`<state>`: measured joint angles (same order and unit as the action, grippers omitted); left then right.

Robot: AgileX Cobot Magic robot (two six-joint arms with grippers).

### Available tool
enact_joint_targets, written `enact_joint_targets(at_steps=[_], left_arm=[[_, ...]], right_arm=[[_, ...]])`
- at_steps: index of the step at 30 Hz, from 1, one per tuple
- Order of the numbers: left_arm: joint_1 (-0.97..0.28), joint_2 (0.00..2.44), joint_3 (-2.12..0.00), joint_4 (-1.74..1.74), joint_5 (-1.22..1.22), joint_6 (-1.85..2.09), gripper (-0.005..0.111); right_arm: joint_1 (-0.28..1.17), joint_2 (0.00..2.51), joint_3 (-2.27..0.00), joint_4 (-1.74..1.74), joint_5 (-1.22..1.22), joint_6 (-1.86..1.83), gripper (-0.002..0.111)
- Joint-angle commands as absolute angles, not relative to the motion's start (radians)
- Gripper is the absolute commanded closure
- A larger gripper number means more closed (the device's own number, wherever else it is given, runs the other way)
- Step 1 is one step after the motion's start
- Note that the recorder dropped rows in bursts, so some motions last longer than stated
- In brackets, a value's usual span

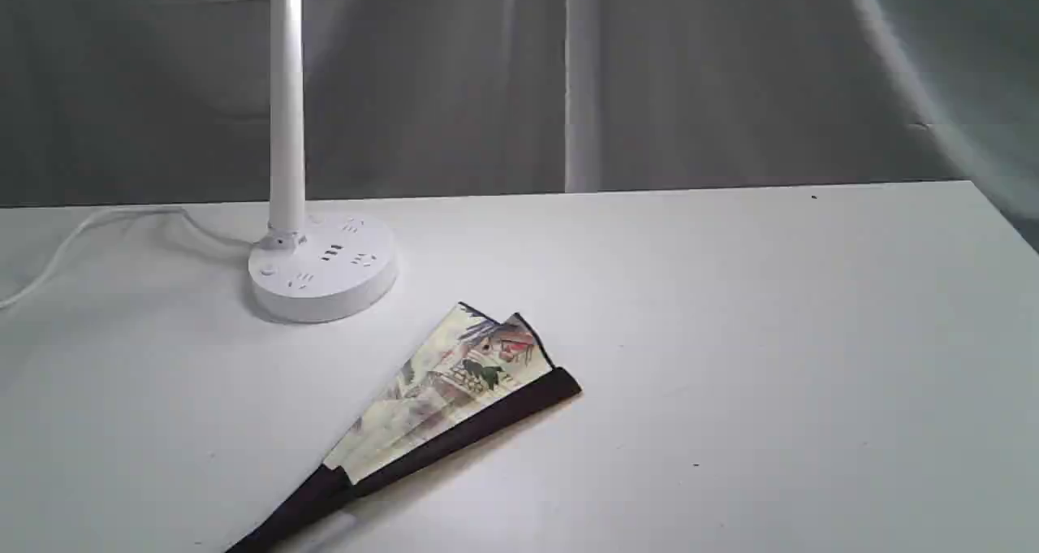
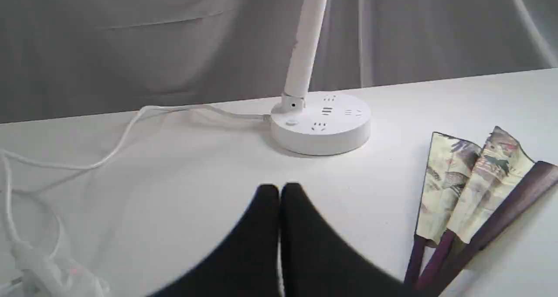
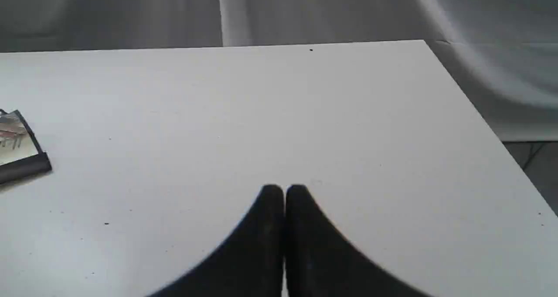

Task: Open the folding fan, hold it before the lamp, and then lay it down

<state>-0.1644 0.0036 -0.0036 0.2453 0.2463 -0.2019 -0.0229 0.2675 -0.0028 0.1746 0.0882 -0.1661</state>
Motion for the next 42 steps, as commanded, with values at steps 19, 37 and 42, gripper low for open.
enact_joint_targets(at_steps=[19,37,42], left_arm=[[-0.162,0.0,0.0,0.248,0.24,-0.205,0.107],[-0.162,0.0,0.0,0.248,0.24,-0.205,0.107],[-0.162,0.0,0.0,0.248,0.24,-0.205,0.107]], right_arm=[[-0.018,0.261,0.0,0.323,-0.024,-0.103,0.108],[-0.018,0.263,-0.262,0.689,0.211,-0.167,0.108],[-0.018,0.333,-0.358,0.704,0.264,-0.179,0.108]])
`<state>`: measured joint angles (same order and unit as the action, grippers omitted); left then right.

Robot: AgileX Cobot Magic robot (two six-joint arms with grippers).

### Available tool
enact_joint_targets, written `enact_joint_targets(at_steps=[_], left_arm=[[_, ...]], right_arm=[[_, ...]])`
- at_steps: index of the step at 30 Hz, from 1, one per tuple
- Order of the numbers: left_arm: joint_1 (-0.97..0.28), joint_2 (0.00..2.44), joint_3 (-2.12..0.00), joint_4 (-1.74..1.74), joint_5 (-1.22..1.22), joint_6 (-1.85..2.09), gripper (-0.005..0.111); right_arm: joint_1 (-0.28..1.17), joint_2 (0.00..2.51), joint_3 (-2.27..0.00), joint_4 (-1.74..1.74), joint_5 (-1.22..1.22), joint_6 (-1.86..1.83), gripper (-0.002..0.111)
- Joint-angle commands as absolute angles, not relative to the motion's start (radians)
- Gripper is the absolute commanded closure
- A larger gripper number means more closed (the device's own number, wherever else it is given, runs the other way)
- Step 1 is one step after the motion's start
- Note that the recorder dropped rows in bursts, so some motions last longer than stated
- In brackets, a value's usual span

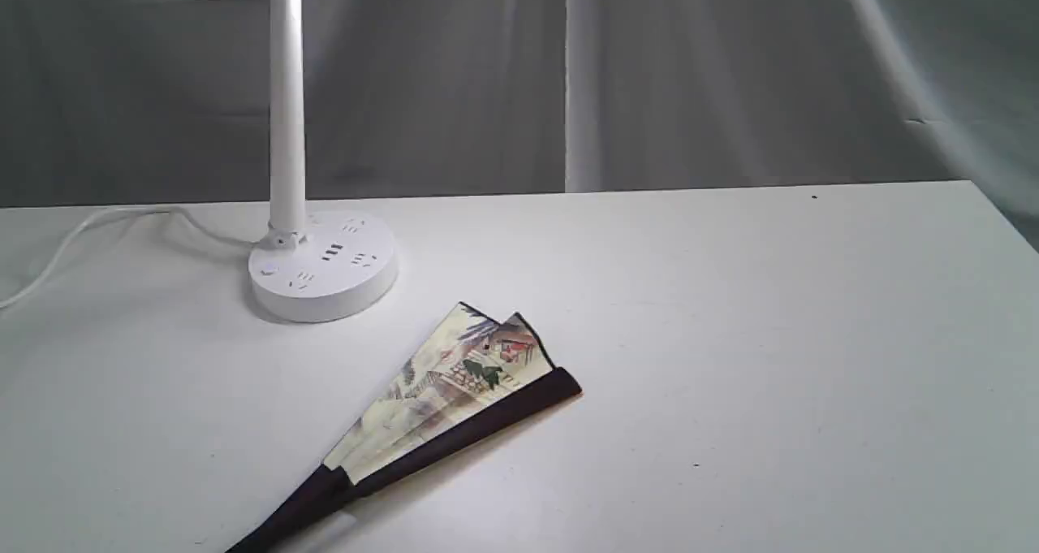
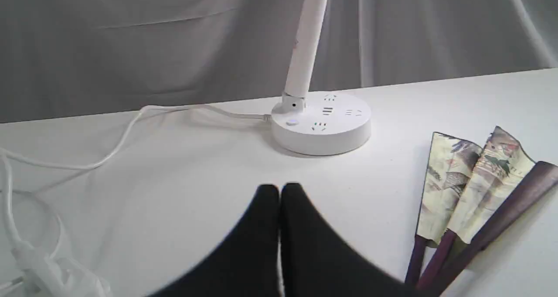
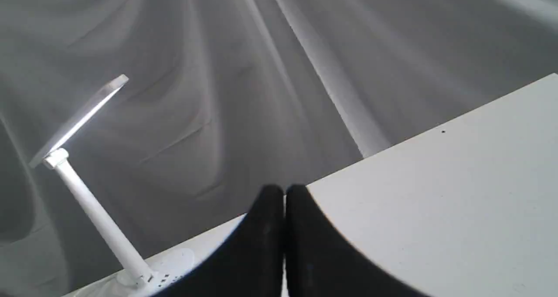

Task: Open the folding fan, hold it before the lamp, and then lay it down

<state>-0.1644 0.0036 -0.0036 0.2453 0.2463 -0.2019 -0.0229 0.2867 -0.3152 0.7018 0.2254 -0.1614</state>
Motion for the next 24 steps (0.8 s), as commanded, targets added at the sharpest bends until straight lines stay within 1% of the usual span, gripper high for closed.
enact_joint_targets(at_steps=[1,6,12,16,19,22,24], left_arm=[[-0.162,0.0,0.0,0.264,0.24,-0.195,0.107],[-0.162,0.0,0.0,0.309,0.24,-0.173,0.107],[-0.162,0.0,0.0,0.309,0.24,-0.173,0.107],[-0.162,0.0,0.0,0.306,0.237,-0.182,0.107],[-0.162,0.0,0.0,0.293,0.232,-0.182,0.107],[-0.162,0.0,0.0,0.293,0.232,-0.182,0.107],[-0.162,0.0,0.0,0.293,0.232,-0.182,0.107]], right_arm=[[-0.018,0.356,-0.364,0.706,0.266,-0.179,0.108],[-0.018,0.571,-0.423,0.788,0.32,-0.226,0.108],[-0.018,0.881,-0.524,1.066,0.456,-0.52,0.108],[-0.018,1.092,-0.586,1.321,0.566,-0.812,0.108],[-0.018,1.224,-0.606,1.544,0.709,-1.102,0.108],[0.032,1.337,-0.606,1.744,0.774,-1.374,0.108],[0.095,1.403,-0.616,1.744,0.734,-1.472,0.108]])
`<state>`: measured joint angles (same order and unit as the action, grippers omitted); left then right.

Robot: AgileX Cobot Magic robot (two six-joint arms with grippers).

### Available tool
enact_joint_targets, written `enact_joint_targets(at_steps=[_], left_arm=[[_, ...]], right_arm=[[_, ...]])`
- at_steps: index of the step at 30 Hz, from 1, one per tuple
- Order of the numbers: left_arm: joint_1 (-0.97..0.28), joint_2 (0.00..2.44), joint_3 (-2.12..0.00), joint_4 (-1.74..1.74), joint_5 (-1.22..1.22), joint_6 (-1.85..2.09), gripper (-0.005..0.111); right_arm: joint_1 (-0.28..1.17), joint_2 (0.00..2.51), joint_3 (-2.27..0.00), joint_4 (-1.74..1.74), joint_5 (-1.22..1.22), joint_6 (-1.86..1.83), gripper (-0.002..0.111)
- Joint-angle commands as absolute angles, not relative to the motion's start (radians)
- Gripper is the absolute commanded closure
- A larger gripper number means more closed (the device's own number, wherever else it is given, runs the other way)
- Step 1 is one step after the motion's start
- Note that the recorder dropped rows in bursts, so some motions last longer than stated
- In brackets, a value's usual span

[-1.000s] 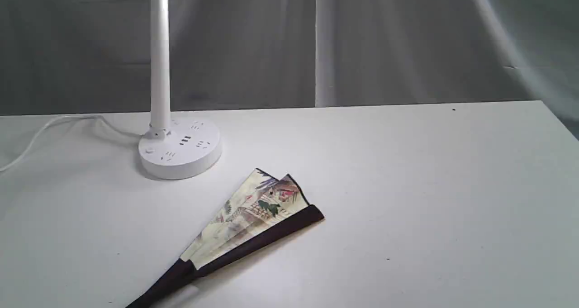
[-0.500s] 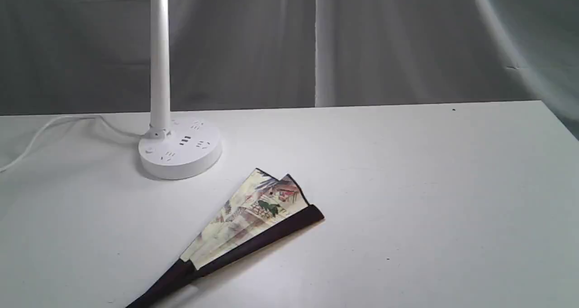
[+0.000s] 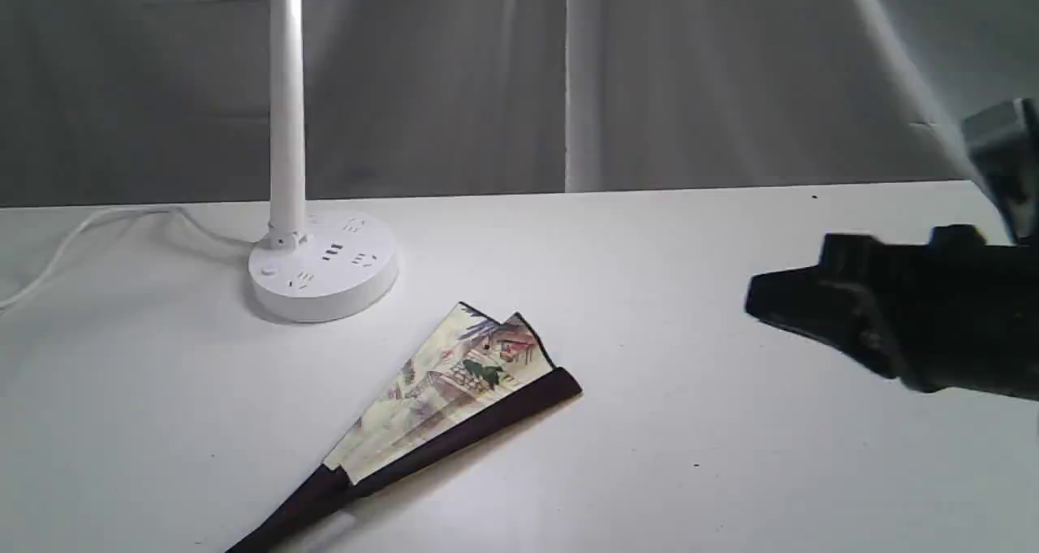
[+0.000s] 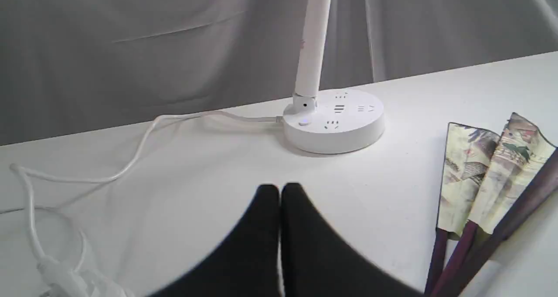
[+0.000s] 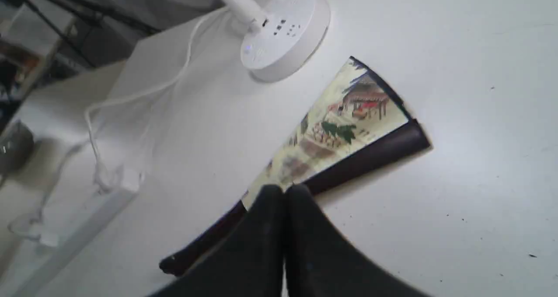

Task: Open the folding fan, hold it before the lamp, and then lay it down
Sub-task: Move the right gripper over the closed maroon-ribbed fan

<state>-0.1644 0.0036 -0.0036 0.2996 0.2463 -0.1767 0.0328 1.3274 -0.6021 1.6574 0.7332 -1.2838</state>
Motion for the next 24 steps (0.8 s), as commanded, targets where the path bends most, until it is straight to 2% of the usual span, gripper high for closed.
enact_joint_targets(at_steps=[1,6,9,14,16,18,20,24], left_arm=[[-0.162,0.0,0.0,0.293,0.232,-0.182,0.107],[-0.162,0.0,0.0,0.293,0.232,-0.182,0.107],[-0.162,0.0,0.0,0.293,0.232,-0.182,0.107],[-0.162,0.0,0.0,0.293,0.232,-0.182,0.107],[-0.162,0.0,0.0,0.293,0.232,-0.182,0.107],[-0.162,0.0,0.0,0.293,0.232,-0.182,0.107],[-0.162,0.0,0.0,0.294,0.232,-0.182,0.107],[-0.162,0.0,0.0,0.27,0.232,-0.182,0.107]], right_arm=[[0.138,1.432,-0.629,1.744,0.675,-1.479,0.108],[0.389,1.541,-0.73,1.744,0.185,-1.621,0.108],[0.49,1.586,-0.81,1.744,-0.127,-1.773,0.108],[0.516,1.663,-0.97,1.744,-0.875,-1.794,0.108],[0.479,1.682,-1.035,1.744,-1.026,-1.794,0.108],[0.447,1.682,-1.083,1.744,-0.958,-1.816,0.108],[0.409,1.668,-1.118,1.744,-0.76,-1.828,0.108],[0.302,1.644,-1.131,1.744,-0.106,-1.639,0.108]])
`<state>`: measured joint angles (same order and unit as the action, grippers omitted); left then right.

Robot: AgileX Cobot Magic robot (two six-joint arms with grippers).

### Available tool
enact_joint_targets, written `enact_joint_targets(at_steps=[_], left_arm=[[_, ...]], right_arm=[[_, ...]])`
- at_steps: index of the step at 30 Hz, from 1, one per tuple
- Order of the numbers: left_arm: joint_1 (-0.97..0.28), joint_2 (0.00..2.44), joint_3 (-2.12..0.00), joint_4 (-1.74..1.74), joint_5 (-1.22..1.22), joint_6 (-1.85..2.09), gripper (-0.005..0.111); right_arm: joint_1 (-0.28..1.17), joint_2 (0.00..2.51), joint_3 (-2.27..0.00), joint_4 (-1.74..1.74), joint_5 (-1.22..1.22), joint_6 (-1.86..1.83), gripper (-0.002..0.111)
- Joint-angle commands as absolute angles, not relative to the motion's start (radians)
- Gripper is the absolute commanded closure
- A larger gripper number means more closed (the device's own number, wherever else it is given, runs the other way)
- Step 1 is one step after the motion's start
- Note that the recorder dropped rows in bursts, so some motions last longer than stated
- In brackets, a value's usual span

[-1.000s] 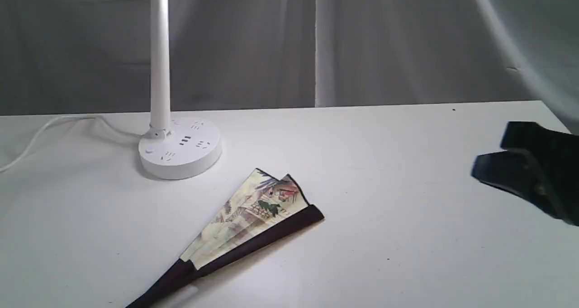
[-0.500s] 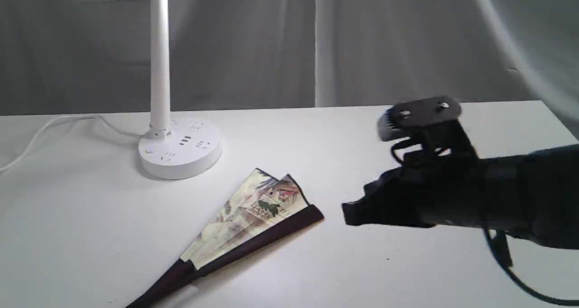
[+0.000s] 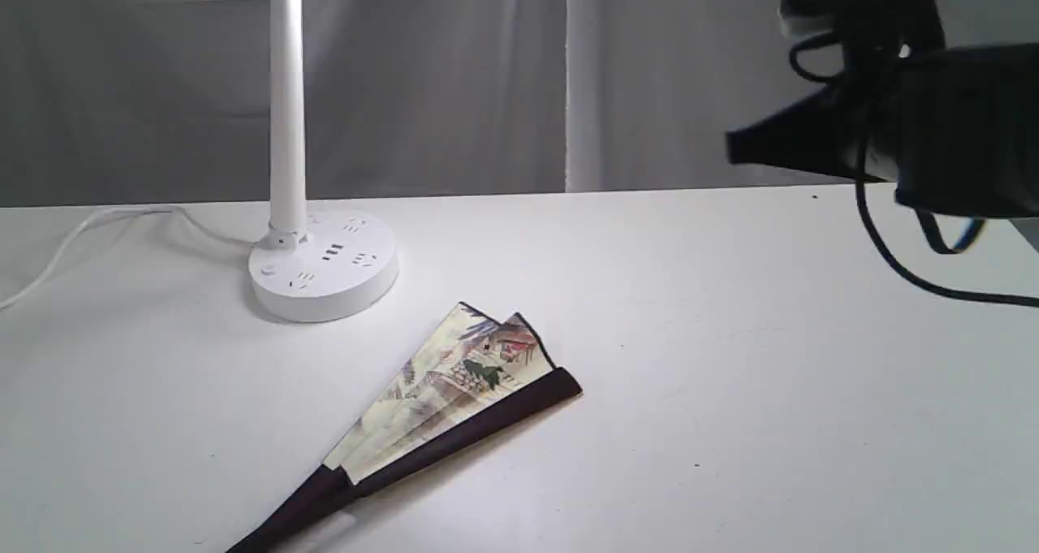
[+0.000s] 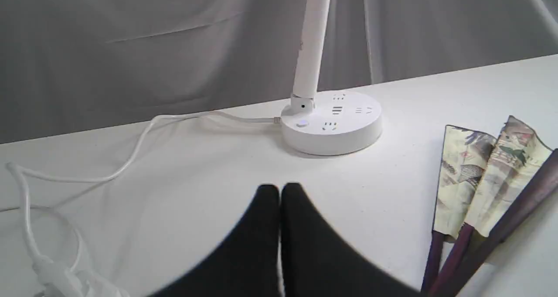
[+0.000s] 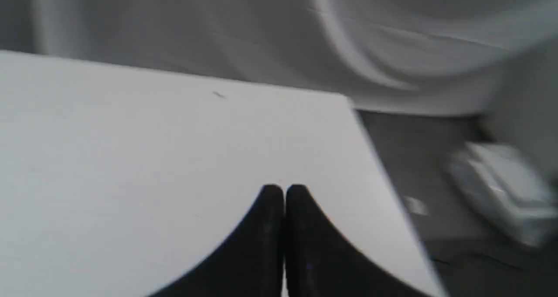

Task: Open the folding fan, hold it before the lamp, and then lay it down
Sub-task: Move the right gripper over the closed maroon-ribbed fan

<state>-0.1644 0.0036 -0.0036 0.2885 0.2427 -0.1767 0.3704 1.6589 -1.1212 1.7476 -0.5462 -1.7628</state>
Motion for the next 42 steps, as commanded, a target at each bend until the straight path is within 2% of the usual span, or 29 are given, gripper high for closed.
enact_joint_targets(at_steps=[1,3,6,10,15,16,18,20,21,23,26,29,31,33,38,42], left_arm=[[-0.162,0.0,0.0,0.268,0.232,-0.182,0.107],[-0.162,0.0,0.0,0.268,0.232,-0.182,0.107],[-0.162,0.0,0.0,0.268,0.232,-0.182,0.107],[-0.162,0.0,0.0,0.268,0.232,-0.182,0.107],[-0.162,0.0,0.0,0.263,0.232,-0.182,0.107],[-0.162,0.0,0.0,0.261,0.232,-0.182,0.107],[-0.162,0.0,0.0,0.261,0.232,-0.182,0.107],[-0.162,0.0,0.0,0.256,0.232,-0.182,0.107],[-0.162,0.0,0.0,0.249,0.232,-0.182,0.107],[-0.162,0.0,0.0,0.249,0.232,-0.182,0.107],[-0.162,0.0,0.0,0.249,0.232,-0.182,0.107],[-0.162,0.0,0.0,0.249,0.232,-0.182,0.107],[-0.162,0.0,0.0,0.249,0.232,-0.182,0.107],[-0.162,0.0,0.0,0.249,0.232,-0.182,0.107],[-0.162,0.0,0.0,0.249,0.232,-0.182,0.107],[-0.162,0.0,0.0,0.249,0.232,-0.182,0.107]], right_arm=[[0.269,1.646,-1.131,1.744,0.047,-1.524,0.108],[0.193,1.673,-1.131,1.744,0.285,-1.221,0.108],[0.131,1.71,-1.094,1.744,0.323,-0.886,0.108],[0.077,1.716,-0.991,1.744,0.092,-0.513,0.108],[0.066,1.716,-0.997,1.744,-0.251,-0.405,0.108],[0.066,1.716,-1.021,1.633,-0.303,-0.407,0.108],[0.066,1.718,-1.081,1.139,-0.318,-0.421,0.108],[0.066,1.718,-1.147,0.656,-0.198,-0.383,0.108],[0.066,1.718,-1.236,0.426,-0.02,-0.332,0.108],[0.078,1.746,-1.365,0.201,0.316,-0.335,0.108],[0.108,1.833,-1.596,0.083,0.821,-0.44,0.108],[0.129,1.905,-1.684,0.1,1.05,-0.421,0.108],[0.153,1.918,-1.659,0.147,1.012,-0.418,0.108],[0.195,1.913,-1.583,0.145,0.843,-0.361,0.108],[0.349,1.862,-1.298,0.144,0.294,-0.311,0.108],[0.44,1.846,-1.115,0.235,-0.062,-0.126,0.108]])
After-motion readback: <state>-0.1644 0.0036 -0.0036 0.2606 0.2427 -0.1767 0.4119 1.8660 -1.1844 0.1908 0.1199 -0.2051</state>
